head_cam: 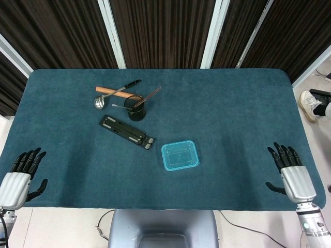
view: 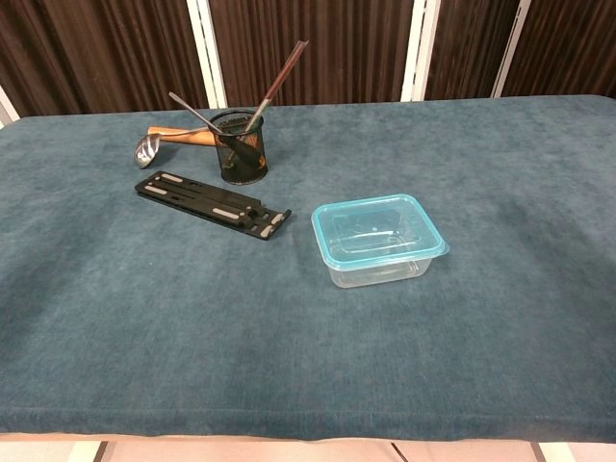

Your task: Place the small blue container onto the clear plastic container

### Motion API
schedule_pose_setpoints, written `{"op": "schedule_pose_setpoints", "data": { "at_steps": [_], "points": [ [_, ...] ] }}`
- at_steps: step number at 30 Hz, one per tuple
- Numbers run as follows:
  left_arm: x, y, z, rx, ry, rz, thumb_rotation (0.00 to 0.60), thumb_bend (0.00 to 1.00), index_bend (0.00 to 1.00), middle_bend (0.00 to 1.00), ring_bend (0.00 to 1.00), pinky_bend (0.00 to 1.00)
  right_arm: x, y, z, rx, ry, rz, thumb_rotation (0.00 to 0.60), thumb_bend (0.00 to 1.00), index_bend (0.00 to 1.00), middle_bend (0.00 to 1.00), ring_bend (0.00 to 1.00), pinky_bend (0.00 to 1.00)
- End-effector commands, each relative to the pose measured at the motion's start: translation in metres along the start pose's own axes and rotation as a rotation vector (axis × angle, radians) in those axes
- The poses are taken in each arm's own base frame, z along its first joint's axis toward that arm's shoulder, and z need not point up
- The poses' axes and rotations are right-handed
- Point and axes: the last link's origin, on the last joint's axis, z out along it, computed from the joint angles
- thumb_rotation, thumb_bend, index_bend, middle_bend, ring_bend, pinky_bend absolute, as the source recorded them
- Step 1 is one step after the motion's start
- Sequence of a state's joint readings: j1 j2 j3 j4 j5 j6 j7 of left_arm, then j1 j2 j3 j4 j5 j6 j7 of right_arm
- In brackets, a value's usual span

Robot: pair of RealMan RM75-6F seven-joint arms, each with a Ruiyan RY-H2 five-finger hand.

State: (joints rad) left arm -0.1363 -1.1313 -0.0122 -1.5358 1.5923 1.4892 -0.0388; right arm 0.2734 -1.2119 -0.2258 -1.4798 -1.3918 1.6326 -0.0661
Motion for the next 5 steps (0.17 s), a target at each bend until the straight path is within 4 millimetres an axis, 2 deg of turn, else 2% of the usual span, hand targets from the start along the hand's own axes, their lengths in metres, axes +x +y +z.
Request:
{"op": "schedule_pose_setpoints", "data": {
  "at_steps": [1, 5],
  "points": [
    [-0.0002, 0.0007, -0.0005, -0.006, 0.002, 0.004, 0.6, 0.41, 0.0, 0.0, 0.0, 0.08, -0.0029, -0.002, -0.0014, 0.001, -0.02, 0.001, 0.6, 0.11, 0.06, 0.0, 0.0, 0.0],
    [-0.0009, 0.0013, -0.0018, -0.009, -0.001, 0.011, 0.6, 0.41, 0.0, 0.0, 0.0, 0.08, -0.0034, -0.0039, -0.0014, 0.006, -0.029, 0.004, 0.6, 0.11, 0.06, 0.0, 0.0, 0.0]
  ]
}}
